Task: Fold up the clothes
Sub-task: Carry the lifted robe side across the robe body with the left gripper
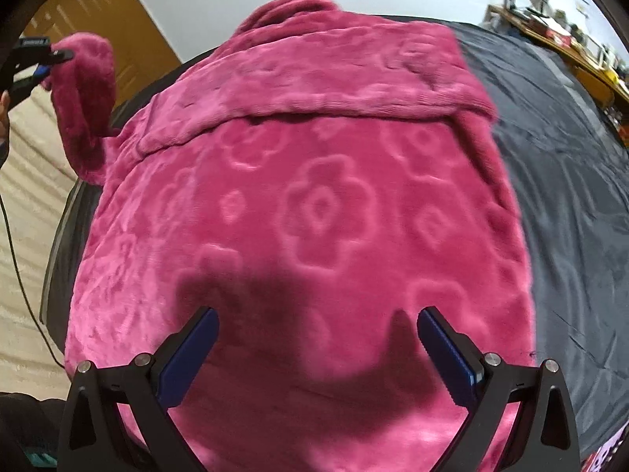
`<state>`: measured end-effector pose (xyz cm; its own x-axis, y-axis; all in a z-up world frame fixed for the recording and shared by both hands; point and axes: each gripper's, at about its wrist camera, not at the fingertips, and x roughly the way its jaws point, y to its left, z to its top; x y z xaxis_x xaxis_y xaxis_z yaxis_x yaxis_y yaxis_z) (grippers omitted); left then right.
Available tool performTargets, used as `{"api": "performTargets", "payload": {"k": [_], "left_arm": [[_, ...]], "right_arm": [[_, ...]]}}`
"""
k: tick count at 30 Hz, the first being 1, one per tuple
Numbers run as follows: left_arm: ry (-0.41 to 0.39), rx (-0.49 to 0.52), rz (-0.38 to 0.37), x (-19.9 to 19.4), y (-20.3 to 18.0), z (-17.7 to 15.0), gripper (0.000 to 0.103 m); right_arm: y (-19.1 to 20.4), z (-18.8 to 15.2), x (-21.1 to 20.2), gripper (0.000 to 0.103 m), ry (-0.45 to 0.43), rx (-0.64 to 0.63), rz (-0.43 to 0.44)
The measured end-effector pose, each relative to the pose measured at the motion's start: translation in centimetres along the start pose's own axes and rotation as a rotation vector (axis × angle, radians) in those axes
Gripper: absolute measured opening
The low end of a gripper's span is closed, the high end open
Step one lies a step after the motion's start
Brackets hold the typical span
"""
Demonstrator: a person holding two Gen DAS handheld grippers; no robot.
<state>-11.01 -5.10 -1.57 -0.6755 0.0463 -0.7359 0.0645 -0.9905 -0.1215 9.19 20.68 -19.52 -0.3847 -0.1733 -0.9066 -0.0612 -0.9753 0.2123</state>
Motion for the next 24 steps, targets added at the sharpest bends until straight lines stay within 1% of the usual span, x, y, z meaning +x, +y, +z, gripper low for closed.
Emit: {"api": "performTargets", "payload": {"k": [2,3,7,9,10,13,18,24], "left_arm": [[0.000,0.054,-0.018,0.3,-3.4,-0.3,0.013],[0.002,0.079,-0.028,0.5,-4.8,-0.6,0.013],[0.025,0.180,-0.062,1.6,-10.1,-2.3,0.013],[0.043,0.225,-0.070,2.3,-12.2,-3.5,0.013],[0.054,0.249,-0.073,2.7,-13.1,-4.3,0.013],[0.088,0.305,-0.077,4.0,-15.4,-6.4,0.013],[0.137,0.392,-0.077,5.8,-18.3,-9.9,0.013],[0.190,0.503,-0.055,7.4,-19.7,-13.3,0.015]], "right_arm": [[-3.5,-1.6,-2.6,0.102,-0.002,0.016,0.001],[-4.1,-1.8,-2.9,0.102,-0.004,0.021,0.001],[-5.2,-1.8,-3.2,0.102,-0.011,0.040,-0.003],[-5.2,-1.1,-2.5,0.102,-0.014,0.051,-0.006],[-5.7,-1.2,-2.7,0.102,-0.014,0.056,-0.007],[-7.3,-1.7,-3.7,0.102,-0.014,0.073,-0.011],[-7.5,-1.5,-2.9,0.102,-0.007,0.082,-0.011],[-8.0,-1.0,-2.6,0.102,0.005,0.088,0.001]]}}
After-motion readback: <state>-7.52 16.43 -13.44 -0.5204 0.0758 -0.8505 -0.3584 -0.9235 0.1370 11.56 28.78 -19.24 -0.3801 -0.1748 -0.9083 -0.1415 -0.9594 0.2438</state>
